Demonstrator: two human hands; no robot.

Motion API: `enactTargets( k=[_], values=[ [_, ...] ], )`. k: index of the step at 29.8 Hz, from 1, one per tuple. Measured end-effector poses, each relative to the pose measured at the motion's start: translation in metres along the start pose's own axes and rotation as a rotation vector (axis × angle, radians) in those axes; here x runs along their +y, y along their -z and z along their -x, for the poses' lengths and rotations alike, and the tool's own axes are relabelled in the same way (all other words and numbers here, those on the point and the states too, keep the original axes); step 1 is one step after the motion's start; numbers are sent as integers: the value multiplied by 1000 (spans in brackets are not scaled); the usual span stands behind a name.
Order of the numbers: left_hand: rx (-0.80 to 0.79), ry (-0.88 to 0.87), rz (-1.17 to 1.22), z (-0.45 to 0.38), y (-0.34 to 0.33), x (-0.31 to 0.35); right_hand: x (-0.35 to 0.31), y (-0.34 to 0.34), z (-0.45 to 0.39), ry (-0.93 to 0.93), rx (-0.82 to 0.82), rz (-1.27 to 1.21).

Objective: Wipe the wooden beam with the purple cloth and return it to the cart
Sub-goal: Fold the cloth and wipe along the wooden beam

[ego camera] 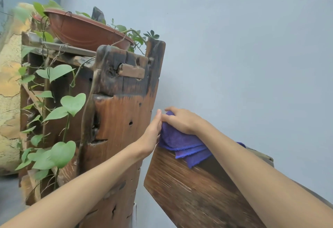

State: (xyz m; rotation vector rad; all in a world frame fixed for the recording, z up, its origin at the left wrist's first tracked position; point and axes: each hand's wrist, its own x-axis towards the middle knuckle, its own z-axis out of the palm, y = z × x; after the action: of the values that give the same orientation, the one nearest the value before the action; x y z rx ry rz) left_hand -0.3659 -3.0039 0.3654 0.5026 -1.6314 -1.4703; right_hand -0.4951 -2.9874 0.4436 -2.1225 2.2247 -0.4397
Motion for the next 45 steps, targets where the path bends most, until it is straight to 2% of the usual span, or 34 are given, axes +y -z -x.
enactTargets(
  k=[3,9,11,14,15,18,19,23,28,34,37,41,45],
  values=[
    [10,-30,114,6,1,-5,-12,-3,0,138,-22,104],
    [-15,-42,263,34,3,-10,-33,-14,19,294,19,274],
    [15,-40,207,37,-1,-6,-39,-14,27,327,23,287],
    [94,-21,-33,58,3,-16,-46,-22,43,370,-22,330],
    [73,-13,-110,67,6,-20,-45,-28,50,374,-57,320],
    [-193,-27,-319,104,8,-24,-31,-45,81,320,-172,14],
    [-237,-49,-379,120,10,-29,-24,-51,92,302,-184,-94],
    [-202,-210,-628,143,-23,-40,2,-65,139,212,-117,-290],
    [-136,-295,-689,151,-52,-32,35,-62,188,114,3,-386],
    [-207,-339,-624,162,-81,-5,82,-37,261,-61,232,-591],
    [-272,-350,-562,171,-113,10,102,-19,305,-193,296,-582],
    [-276,-394,-461,177,-171,26,124,0,363,-346,285,-606],
    [-312,-405,-408,184,-232,42,142,20,416,-336,272,-337]
  ],
)
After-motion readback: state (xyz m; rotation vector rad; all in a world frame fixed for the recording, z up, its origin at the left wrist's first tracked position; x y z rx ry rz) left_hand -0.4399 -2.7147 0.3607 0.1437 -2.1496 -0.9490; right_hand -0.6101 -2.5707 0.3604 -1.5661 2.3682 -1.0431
